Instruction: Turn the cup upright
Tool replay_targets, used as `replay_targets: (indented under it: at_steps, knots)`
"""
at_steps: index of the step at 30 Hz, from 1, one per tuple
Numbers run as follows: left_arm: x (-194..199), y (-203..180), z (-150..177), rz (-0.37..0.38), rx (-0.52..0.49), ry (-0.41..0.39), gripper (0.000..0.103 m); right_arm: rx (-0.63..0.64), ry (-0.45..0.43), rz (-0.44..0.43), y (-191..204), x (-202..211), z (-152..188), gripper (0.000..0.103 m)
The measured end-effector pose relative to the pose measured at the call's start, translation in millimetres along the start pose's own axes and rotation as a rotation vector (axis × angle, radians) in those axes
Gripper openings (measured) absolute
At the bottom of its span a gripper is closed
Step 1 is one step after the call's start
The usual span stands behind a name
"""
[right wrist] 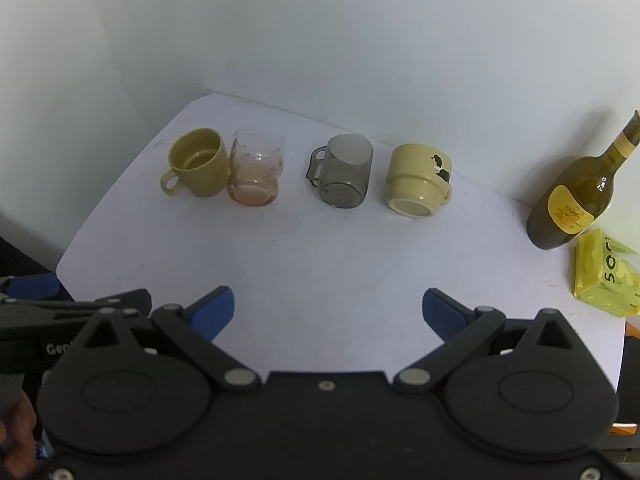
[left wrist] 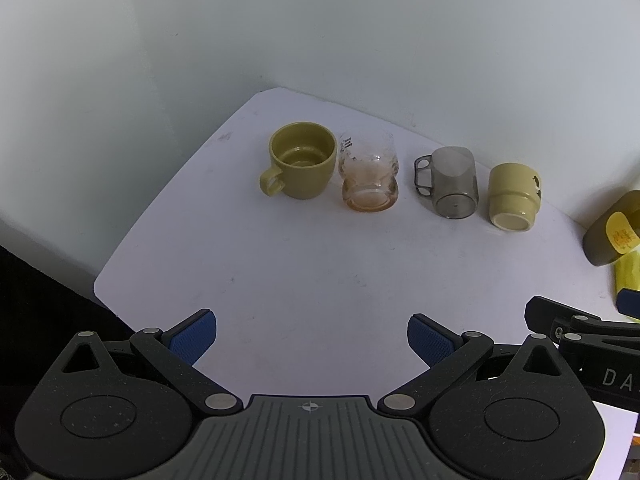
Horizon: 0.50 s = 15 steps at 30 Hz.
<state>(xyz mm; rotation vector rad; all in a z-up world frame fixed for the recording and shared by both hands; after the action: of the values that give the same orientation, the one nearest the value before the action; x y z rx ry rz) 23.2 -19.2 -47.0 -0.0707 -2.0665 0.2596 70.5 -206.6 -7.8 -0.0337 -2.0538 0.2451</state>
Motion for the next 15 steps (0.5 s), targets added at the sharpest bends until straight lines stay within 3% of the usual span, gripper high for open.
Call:
replay_targets:
  at_steps: [15]
  knots:
    - [-0.6, -3.1, 3.4, 0.008, 0.000, 0.007, 0.103, -0.007, 0.006, 0.007, -5.1, -0.2, 2.0, 0.102]
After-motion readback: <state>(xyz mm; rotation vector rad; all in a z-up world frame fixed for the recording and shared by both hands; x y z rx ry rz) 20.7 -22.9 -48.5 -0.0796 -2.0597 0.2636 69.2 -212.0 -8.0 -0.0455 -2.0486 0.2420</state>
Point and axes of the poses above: each gripper's, at about its wrist camera, not at the fingertips, and x roughly against the way its jaws point, y to its left, z to its underside, the point moved 7 cm from there along -x, roughly the way its jaws point, and after that the axes turned 14 degrees about z, right-handed, at the moved point
